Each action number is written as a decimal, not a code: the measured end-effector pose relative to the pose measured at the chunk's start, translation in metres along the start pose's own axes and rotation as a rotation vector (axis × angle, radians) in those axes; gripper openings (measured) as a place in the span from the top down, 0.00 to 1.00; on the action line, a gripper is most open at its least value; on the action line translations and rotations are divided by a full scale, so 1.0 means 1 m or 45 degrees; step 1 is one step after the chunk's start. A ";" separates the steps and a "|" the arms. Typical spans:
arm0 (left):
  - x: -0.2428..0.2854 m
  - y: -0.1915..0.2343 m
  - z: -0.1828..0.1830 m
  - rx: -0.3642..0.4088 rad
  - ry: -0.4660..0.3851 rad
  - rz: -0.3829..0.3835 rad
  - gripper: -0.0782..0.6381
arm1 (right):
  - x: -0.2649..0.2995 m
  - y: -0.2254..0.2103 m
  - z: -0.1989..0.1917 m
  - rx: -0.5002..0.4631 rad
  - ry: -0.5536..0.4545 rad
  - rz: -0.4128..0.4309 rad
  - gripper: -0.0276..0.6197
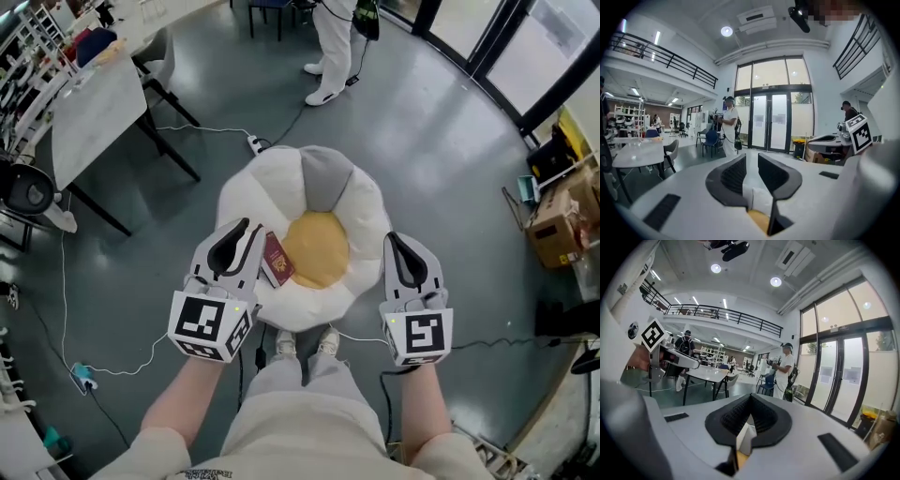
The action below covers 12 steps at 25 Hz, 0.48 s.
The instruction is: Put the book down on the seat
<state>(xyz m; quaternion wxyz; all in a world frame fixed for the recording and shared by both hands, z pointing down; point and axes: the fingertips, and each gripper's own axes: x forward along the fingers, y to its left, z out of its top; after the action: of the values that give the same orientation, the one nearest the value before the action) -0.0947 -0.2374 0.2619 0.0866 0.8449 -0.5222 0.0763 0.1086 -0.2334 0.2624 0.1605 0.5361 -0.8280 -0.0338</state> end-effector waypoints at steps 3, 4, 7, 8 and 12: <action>-0.022 -0.008 0.033 0.010 -0.071 0.011 0.80 | -0.018 0.004 0.026 0.017 -0.072 0.052 0.96; -0.028 -0.010 0.040 0.011 -0.086 0.013 0.81 | -0.023 0.007 0.035 0.014 -0.092 0.071 0.96; -0.039 -0.020 0.056 0.002 -0.117 0.002 0.84 | -0.038 0.012 0.062 0.000 -0.156 0.107 0.96; -0.043 -0.023 0.058 -0.003 -0.126 -0.003 0.84 | -0.042 0.016 0.069 -0.002 -0.176 0.122 0.96; -0.051 -0.035 0.054 0.001 -0.140 -0.010 0.88 | -0.060 0.043 0.070 -0.025 -0.162 0.212 0.96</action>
<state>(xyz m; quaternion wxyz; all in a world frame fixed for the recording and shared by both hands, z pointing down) -0.0840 -0.1905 0.1958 0.0578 0.8499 -0.5229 0.0296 0.0718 -0.1693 0.1920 0.1149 0.4606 -0.8779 -0.0624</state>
